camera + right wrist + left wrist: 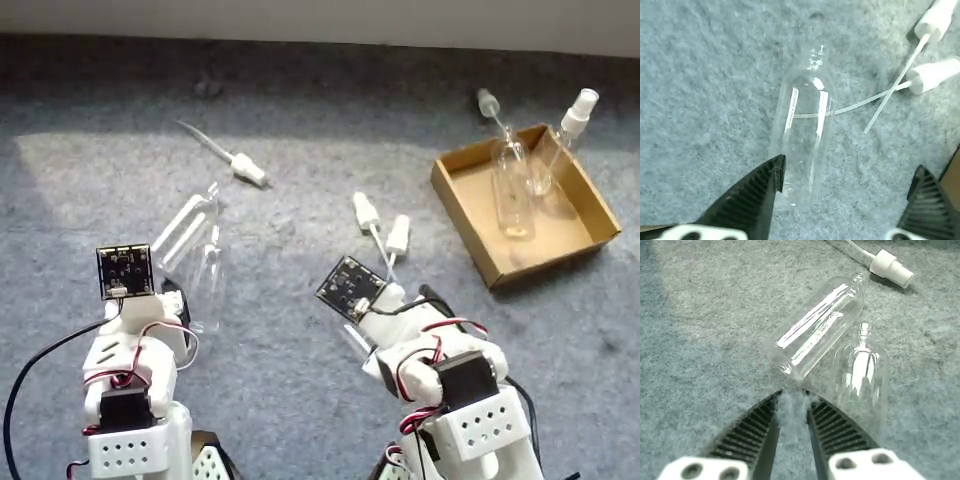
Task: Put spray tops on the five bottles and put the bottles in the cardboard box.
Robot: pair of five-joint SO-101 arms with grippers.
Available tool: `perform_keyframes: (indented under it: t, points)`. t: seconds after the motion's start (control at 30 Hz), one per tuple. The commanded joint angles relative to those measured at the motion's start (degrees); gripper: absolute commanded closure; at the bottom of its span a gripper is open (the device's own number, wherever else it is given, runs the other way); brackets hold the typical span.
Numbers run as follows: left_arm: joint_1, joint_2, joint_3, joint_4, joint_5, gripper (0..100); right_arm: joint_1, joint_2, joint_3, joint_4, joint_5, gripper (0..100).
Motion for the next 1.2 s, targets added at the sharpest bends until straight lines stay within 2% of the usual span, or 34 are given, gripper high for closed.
perform_keyframes:
  t: [0.0,0.33,0.57,1.17]
  points:
    - [0.92,-0.40,-0.48,-1.14,-0.18,99,-0.84,2.59,-5.93,0.66,-2.37,65.9]
    - [1.01,-0.40,-0.40,-1.14,-0.18,99,-8.22,29.58,-19.91,2.51,-10.81,65.9]
    - [1.01,-0.40,-0.40,-1.14,-0.18,99,-8.75,45.49,-28.26,3.30,-14.24,65.9]
    - [1.01,-0.40,-0.40,-1.14,-0.18,99,-8.84,59.47,-28.53,-5.49,-14.24,65.9]
